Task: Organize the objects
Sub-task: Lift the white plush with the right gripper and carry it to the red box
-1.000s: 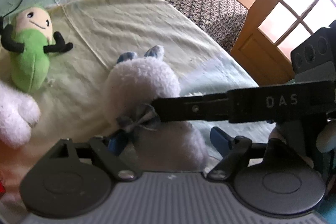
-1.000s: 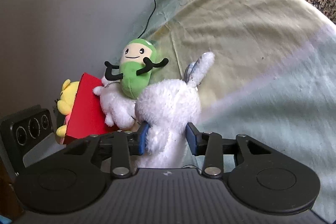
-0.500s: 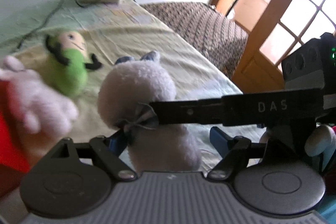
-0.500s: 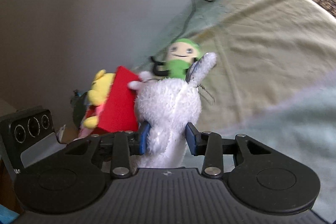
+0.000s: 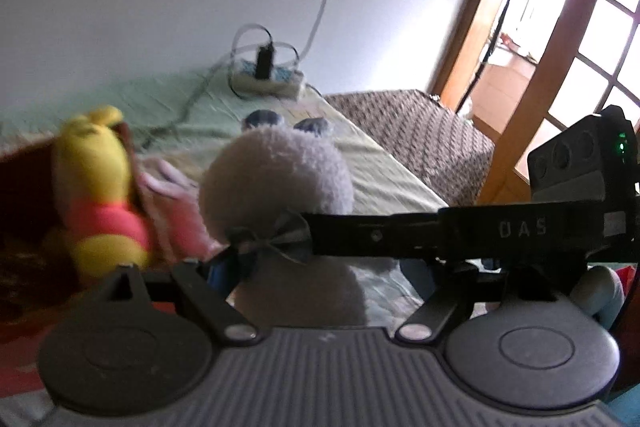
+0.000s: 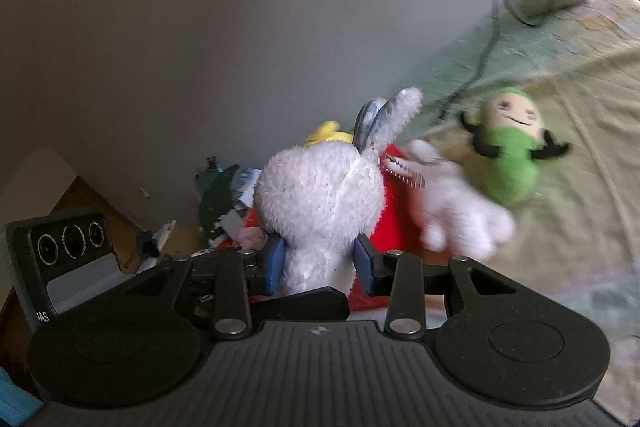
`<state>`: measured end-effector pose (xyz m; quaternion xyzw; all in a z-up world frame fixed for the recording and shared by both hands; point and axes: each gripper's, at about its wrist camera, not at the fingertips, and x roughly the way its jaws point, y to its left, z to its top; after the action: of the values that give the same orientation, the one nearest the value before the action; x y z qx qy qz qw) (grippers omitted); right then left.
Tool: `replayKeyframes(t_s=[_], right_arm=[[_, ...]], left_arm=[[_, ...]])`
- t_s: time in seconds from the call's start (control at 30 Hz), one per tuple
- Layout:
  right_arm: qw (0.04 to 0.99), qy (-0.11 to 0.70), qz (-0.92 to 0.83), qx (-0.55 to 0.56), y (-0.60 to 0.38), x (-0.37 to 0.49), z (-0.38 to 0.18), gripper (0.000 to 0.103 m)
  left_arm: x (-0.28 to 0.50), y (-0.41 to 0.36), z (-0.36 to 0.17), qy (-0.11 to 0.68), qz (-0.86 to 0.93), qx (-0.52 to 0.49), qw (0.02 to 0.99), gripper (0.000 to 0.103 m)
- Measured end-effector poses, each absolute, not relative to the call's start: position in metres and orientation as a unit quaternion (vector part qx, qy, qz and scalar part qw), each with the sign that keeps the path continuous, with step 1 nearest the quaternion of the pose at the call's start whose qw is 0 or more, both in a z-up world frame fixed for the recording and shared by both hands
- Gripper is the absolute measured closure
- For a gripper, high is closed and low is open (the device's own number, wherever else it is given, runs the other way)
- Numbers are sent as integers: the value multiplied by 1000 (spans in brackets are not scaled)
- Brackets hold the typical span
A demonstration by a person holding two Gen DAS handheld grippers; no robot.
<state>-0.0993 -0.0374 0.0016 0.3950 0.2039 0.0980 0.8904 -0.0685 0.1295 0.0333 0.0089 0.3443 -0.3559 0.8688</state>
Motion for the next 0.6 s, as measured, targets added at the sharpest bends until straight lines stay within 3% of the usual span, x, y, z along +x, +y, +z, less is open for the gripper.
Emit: replayKeyframes(t_s=[0.6], right_arm=[[914,191,139,328,51,0,30,63]], left_arm=[[-41,244,57,300,-305,-2,904,21]])
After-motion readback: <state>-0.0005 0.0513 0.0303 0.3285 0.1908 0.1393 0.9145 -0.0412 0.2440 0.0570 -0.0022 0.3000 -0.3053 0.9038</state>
